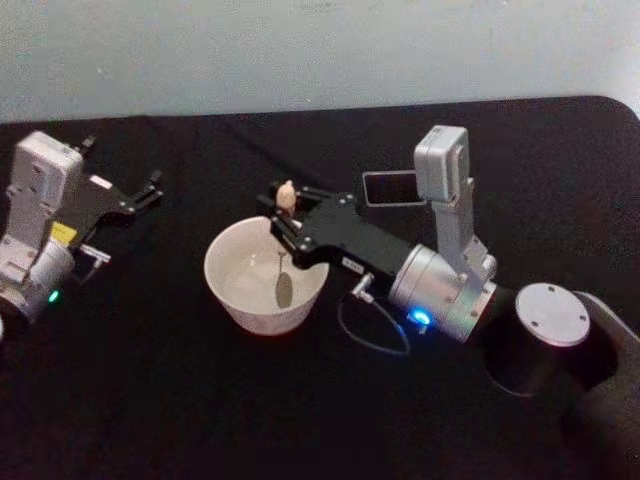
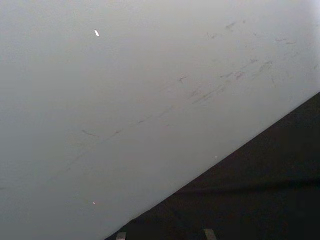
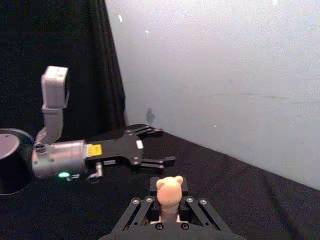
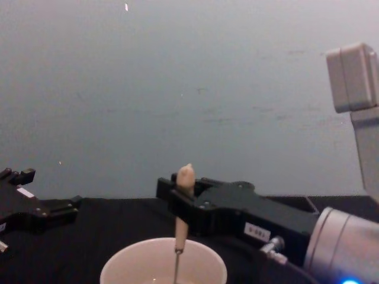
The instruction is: Pick up the stirring spoon with one hand, stir inside the cup, then place it back in its original position.
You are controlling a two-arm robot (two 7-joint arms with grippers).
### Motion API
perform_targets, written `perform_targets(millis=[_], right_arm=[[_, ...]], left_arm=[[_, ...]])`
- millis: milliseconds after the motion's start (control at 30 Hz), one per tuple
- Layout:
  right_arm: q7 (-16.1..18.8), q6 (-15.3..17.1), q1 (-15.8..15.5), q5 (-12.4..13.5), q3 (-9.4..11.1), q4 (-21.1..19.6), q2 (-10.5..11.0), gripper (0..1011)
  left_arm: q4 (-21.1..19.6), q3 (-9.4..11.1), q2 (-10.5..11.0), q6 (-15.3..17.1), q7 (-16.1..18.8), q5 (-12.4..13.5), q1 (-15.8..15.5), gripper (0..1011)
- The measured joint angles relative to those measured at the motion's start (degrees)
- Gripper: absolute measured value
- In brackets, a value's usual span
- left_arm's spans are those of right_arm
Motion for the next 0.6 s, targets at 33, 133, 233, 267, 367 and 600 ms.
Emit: perform_targets(millis=[33,133,233,267,367,600], right_arm=[[0.0,0.0,-0.1,0.0,-0.3,-0.2,0.0,195],[0.0,0.0,-0.2,0.0,-0.9,-0.4,0.0,195],[-0.2,0.1,0.0,-0.2,-1.6,-0.3,-0.5,195],[-0.3,0.1,0.1,-0.2,-1.7,-0.2,-0.7,195],[-0.7,0.1,0.5,-0.6,-2.2,0.4,-1.4,195],[-1.7,-0.4,2.3,-1.8,-3.1,2.6,-3.3,195]], left_arm=[[0.0,0.0,0.0,0.0,0.0,0.0,0.0,1001],[0.0,0.0,0.0,0.0,0.0,0.0,0.0,1001],[0.0,0.0,0.0,0.0,0.0,0.0,0.0,1001],[0.0,0.0,0.0,0.0,0.0,0.0,0.0,1001],[0.0,0.0,0.0,0.0,0.0,0.0,0.0,1001],[0.0,0.0,0.0,0.0,0.0,0.0,0.0,1001]])
